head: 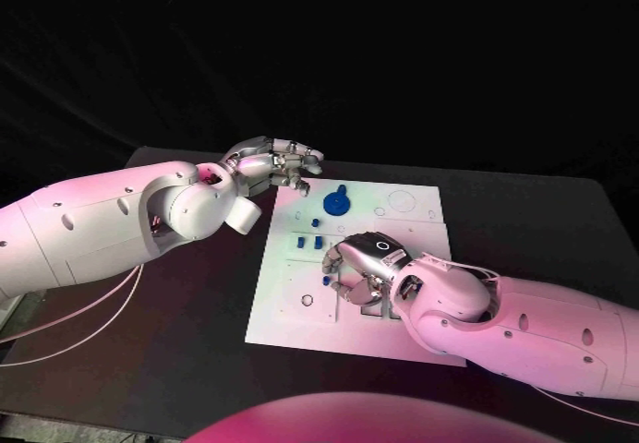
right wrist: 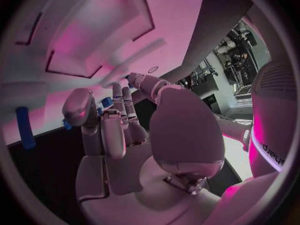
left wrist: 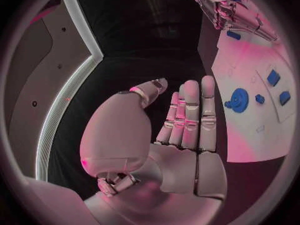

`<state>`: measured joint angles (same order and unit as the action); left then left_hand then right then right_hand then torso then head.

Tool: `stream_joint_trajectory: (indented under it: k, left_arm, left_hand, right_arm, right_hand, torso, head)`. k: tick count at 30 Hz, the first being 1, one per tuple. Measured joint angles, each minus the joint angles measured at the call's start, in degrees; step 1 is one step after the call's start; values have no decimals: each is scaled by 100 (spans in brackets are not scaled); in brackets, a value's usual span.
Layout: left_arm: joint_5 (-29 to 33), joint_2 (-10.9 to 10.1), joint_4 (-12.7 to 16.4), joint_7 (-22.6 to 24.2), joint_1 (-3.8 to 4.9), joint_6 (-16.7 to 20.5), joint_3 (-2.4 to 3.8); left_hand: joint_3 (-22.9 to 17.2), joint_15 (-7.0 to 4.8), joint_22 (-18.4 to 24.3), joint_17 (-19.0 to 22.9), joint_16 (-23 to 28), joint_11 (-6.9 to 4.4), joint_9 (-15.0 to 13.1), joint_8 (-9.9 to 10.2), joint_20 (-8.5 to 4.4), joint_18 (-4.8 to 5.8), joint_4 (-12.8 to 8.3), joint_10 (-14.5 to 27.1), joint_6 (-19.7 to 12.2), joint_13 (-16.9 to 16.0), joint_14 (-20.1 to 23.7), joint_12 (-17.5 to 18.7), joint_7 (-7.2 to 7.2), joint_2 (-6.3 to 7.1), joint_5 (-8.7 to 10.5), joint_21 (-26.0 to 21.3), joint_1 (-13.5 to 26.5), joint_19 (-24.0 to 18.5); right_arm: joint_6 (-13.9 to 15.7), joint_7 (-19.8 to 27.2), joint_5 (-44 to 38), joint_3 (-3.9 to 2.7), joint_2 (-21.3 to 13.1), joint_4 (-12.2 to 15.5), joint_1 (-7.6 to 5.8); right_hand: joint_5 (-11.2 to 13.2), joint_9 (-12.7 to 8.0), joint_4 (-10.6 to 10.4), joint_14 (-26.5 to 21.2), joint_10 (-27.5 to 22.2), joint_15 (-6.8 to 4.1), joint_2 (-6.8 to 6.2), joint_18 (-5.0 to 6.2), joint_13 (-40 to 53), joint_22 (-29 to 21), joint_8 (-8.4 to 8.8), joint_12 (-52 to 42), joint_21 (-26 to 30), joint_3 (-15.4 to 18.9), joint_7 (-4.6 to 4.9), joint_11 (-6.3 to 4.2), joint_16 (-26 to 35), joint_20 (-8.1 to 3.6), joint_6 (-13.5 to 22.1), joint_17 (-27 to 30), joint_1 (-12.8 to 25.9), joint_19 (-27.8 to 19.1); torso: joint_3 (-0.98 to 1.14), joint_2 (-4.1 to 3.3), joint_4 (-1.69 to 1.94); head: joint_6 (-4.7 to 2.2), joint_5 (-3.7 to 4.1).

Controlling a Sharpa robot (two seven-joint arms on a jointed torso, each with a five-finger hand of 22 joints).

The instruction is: Assemble the parts on the task board

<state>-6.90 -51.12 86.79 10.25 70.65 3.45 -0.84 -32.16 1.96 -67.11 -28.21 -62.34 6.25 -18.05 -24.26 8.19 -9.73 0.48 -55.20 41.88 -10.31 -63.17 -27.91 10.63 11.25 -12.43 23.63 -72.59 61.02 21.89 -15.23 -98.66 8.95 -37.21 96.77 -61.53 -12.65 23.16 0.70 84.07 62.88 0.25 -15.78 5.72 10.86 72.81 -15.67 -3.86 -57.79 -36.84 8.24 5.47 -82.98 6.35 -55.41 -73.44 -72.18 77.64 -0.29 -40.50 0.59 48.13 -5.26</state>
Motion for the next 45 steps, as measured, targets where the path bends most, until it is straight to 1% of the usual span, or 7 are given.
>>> stream_joint_trajectory:
  k: [8,15,20,22,26,38,45]
  left_arm:
    - [0,-17,-23,-9,0,-1,-5]
    - [1,-32,-35,-15,-1,-4,-9]
    - [1,-37,-35,-19,-1,-9,-10]
    - [1,-39,-35,-21,-1,-12,-12]
    - [1,-42,-35,-24,-1,-16,-13]
    - [2,-39,-39,-50,-1,-57,-15]
    - [3,-45,-37,-68,-1,-75,-15]
  left_hand:
    - [0,0,0,6,0,0,0,0,0,0,0,0,0,6,0,0,0,0,0,0,0,0]
    - [0,0,0,6,0,0,1,0,0,0,0,0,0,6,0,0,0,0,0,0,0,0]
    - [0,0,-1,6,0,0,1,0,0,0,0,0,0,5,0,0,0,0,0,0,0,0]
    - [0,0,-1,5,0,0,1,0,0,0,0,0,0,5,0,0,0,0,0,0,0,0]
    - [0,0,0,5,0,0,1,0,0,0,0,0,-1,5,0,0,1,0,0,0,0,0]
    - [15,0,7,5,0,0,-3,0,0,0,15,0,-21,5,0,-21,20,0,0,1,0,0]
    - [15,0,13,11,0,0,-3,-28,0,0,15,0,-42,13,0,-21,-1,0,0,-23,0,0]
  right_arm:
    - [173,-16,69,-32,-400,346,-93]
    - [259,-44,203,-93,-892,624,-373]
    - [195,-96,330,-129,-1208,594,-610]
    - [100,-124,369,-130,-1306,542,-667]
    - [-128,-166,424,-130,-1402,473,-707]
    - [-544,-227,438,-126,-1363,345,-729]
    - [-651,-249,432,-121,-1301,284,-719]
  right_hand:
    - [-21,0,16,-1,14,-1,0,1,13,77,0,-74,-134,16,21,-14,11,15,-22,-102,0,30]
    - [-21,5,16,-1,39,-2,0,1,13,94,0,-110,-177,16,2,-4,-17,0,-41,-148,0,45]
    - [135,-31,4,-4,-44,0,-1,1,-4,93,69,-110,-177,180,16,3,-39,20,32,-148,2,65]
    - [135,-64,-8,-5,-162,39,-15,1,-34,82,133,-110,-149,397,10,20,-39,20,103,-148,16,65]
    - [135,-130,-54,-4,-209,39,26,1,-57,68,214,-110,-109,817,4,37,-38,20,148,-147,-25,65]
    - [116,-162,-80,-4,-207,38,145,0,-57,129,215,-208,-196,886,4,35,-80,40,148,-147,-143,128]
    - [112,-174,-152,-4,43,38,213,0,-57,212,215,-290,-363,768,4,-24,-146,-10,-21,-152,-211,219]
  torso:
    - [5,-1,-3]
    - [4,-2,-7]
    - [-2,-3,-4]
    - [-5,-3,-3]
    - [-7,-4,-1]
    - [-5,-7,6]
    - [-9,-8,8]
  head:
    - [-46,18]
    - [-74,73]
    - [-93,111]
    - [-99,124]
    - [-110,135]
    - [-74,158]
    - [-49,142]
